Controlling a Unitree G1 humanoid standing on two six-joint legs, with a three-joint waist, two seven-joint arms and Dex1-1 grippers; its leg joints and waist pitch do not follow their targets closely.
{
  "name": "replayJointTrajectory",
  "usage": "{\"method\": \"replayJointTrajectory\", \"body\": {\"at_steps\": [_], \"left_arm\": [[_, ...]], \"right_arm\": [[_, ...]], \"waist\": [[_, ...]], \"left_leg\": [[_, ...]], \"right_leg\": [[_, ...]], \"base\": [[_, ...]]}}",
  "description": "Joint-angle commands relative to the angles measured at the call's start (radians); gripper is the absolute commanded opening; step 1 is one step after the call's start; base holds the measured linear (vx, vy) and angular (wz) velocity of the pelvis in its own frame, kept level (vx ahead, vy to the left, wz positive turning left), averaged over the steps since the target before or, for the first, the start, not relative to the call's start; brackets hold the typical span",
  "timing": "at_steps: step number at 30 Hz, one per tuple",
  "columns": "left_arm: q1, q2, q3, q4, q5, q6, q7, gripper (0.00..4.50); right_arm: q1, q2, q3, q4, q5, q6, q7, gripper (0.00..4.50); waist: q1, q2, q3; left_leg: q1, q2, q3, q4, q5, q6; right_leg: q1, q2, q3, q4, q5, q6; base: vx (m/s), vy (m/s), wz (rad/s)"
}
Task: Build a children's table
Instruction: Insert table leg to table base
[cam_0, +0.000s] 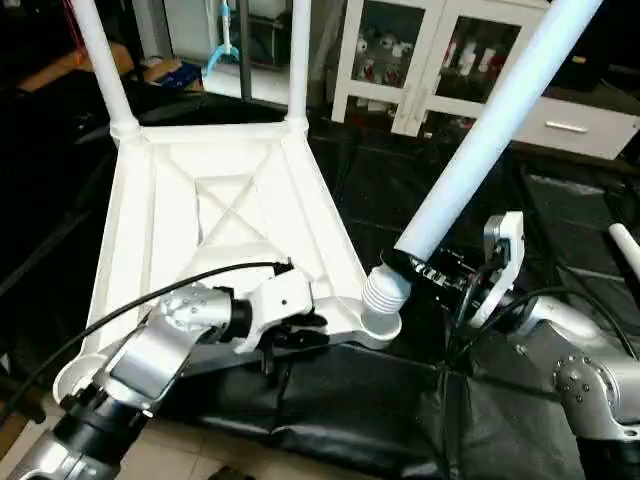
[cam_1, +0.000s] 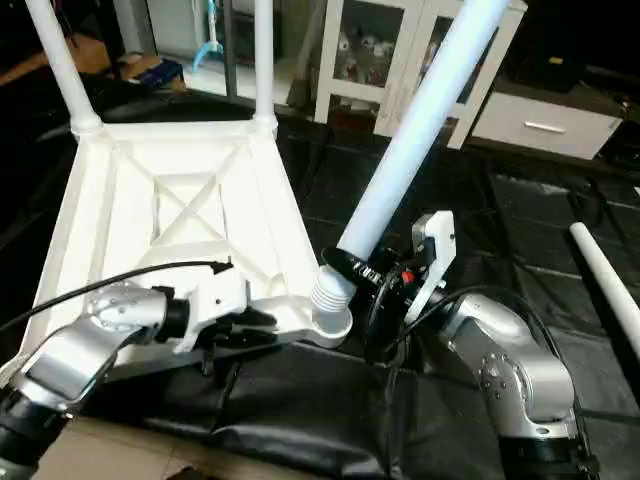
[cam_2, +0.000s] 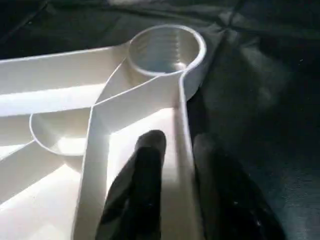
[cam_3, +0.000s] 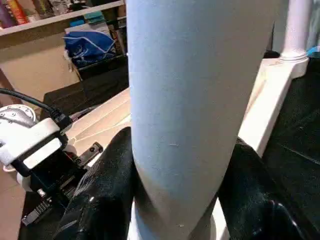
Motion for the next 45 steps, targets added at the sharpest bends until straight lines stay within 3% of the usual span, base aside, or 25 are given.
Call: {"method": "replayJointTrajectory", "body": {"at_steps": [1,2,3,5,10,16,20,23,29,32,35,37,38,40,45], "left_arm": [[-0.019,0.002,-0.015,0.014,0.029,-0.005,0.014,1.36],[-0.015,0.009,-0.025,0.018,0.033,-0.001,0.005,1.36],[-0.011,0.016,-0.031,0.020,0.035,0.003,-0.002,1.36],[0.000,0.032,-0.047,0.018,0.034,0.018,-0.028,1.36],[0.010,0.035,-0.065,0.046,0.059,0.009,-0.024,1.36],[-0.020,0.006,-0.059,0.115,0.095,-0.013,0.041,1.36],[-0.029,0.007,-0.079,0.133,0.091,-0.002,0.013,0.91],[-0.024,0.022,-0.108,0.133,0.113,-0.006,-0.009,0.73],[-0.015,0.058,-0.169,0.123,0.160,0.024,-0.063,0.21],[-0.023,0.066,-0.156,0.114,0.144,0.029,-0.077,0.15],[-0.017,0.101,-0.155,0.073,0.122,0.055,-0.133,0.08],[0.009,0.152,-0.157,0.010,0.100,0.084,-0.194,0.02],[0.020,0.168,-0.154,-0.011,0.095,0.094,-0.203,0.02],[0.049,0.195,-0.139,-0.041,0.091,0.102,-0.198,0.02],[0.097,0.224,-0.104,-0.082,0.096,0.137,-0.155,0.02]], "right_arm": [[0.004,-0.013,-0.024,-0.031,-0.005,-0.016,-0.005,1.84],[0.010,-0.015,-0.022,-0.036,-0.003,-0.014,-0.002,1.84],[0.014,-0.017,-0.020,-0.040,-0.004,-0.013,0.000,1.84],[0.021,-0.022,-0.015,-0.039,-0.011,-0.016,0.004,1.84],[0.002,-0.017,-0.020,-0.006,-0.027,-0.035,-0.018,1.84],[-0.008,-0.027,0.013,0.004,-0.042,-0.036,0.006,1.84],[-0.006,-0.052,0.034,0.032,-0.063,-0.051,0.042,1.84],[-0.017,-0.058,0.034,0.072,-0.082,-0.074,0.049,1.84],[-0.061,-0.059,0.026,0.115,-0.095,-0.093,0.049,1.84],[-0.081,-0.061,0.025,0.130,-0.088,-0.097,0.054,1.84],[-0.092,-0.061,0.036,0.162,-0.096,-0.101,0.074,1.84],[-0.099,-0.063,0.062,0.199,-0.104,-0.102,0.114,1.84],[-0.100,-0.065,0.074,0.209,-0.105,-0.099,0.133,1.84],[-0.104,-0.061,0.095,0.228,-0.107,-0.096,0.164,1.84],[-0.109,-0.024,0.102,0.190,-0.062,-0.060,0.171,1.84]], "waist": [[-0.002,0.012,-0.061],[-0.003,0.012,-0.061],[0.000,0.026,-0.061],[-0.003,0.017,-0.062],[-0.005,0.020,-0.058],[-0.008,0.019,-0.052],[-0.013,0.020,-0.049],[-0.020,0.019,-0.046],[-0.027,0.019,-0.049],[-0.025,0.018,-0.050],[-0.020,0.023,-0.053],[-0.021,0.022,-0.058],[-0.022,0.024,-0.056],[-0.023,0.019,-0.059],[-0.023,0.025,-0.061]], "left_leg": [[0.037,0.028,-0.006,-0.086,-0.154,-0.026],[0.037,0.028,-0.006,-0.086,-0.153,-0.025],[0.038,0.028,-0.008,-0.086,-0.154,-0.028],[0.038,0.027,-0.008,-0.087,-0.159,-0.030],[0.039,0.028,-0.007,-0.089,-0.191,-0.035],[0.041,0.030,-0.010,-0.097,-0.284,-0.056],[0.042,0.029,-0.014,-0.101,-0.334,-0.069],[0.044,0.029,-0.019,-0.104,-0.405,-0.082],[0.039,0.027,-0.016,-0.103,-0.363,-0.063],[0.042,0.028,-0.012,-0.102,-0.342,-0.054],[0.045,0.027,-0.009,-0.102,-0.314,-0.048],[0.036,0.027,-0.011,-0.103,-0.260,-0.038],[0.036,0.027,-0.010,-0.104,-0.247,-0.035],[0.038,0.027,-0.007,-0.100,-0.219,-0.020],[0.040,0.028,-0.005,-0.100,-0.173,0.000]], "right_leg": [[0.017,-0.033,0.008,-0.072,0.048,-0.207],[0.017,-0.033,0.008,-0.072,0.048,-0.208],[0.015,-0.033,0.008,-0.070,0.048,-0.206],[0.017,-0.032,0.007,-0.071,0.054,-0.207],[0.013,-0.033,0.008,-0.075,0.015,-0.214],[0.007,-0.038,0.012,-0.091,-0.157,-0.186],[0.000,-0.039,0.012,-0.099,-0.227,-0.167],[-0.008,-0.042,0.014,-0.110,-0.334,-0.149],[-0.005,-0.039,0.014,-0.105,-0.263,-0.166],[-0.005,-0.039,0.015,-0.104,-0.246,-0.173],[-0.005,-0.036,0.014,-0.102,-0.203,-0.187],[0.006,-0.034,0.011,-0.092,-0.128,-0.199],[0.005,-0.032,0.010,-0.092,-0.113,-0.202],[0.009,-0.030,0.008,-0.088,-0.055,-0.222],[0.013,-0.029,0.007,-0.082,0.013,-0.238]], "base": [[0.000,0.000,0.00],[0.000,0.000,0.00],[0.000,0.000,0.00],[0.000,0.000,0.00],[0.000,0.000,0.00],[0.000,0.000,0.00],[0.000,0.000,0.00],[0.000,0.000,0.00],[0.000,0.000,0.00],[0.000,0.000,0.00],[0.000,0.000,0.00],[0.000,0.000,0.00],[0.000,0.000,0.00],[0.000,0.000,0.00],[0.000,0.000,0.00]]}}
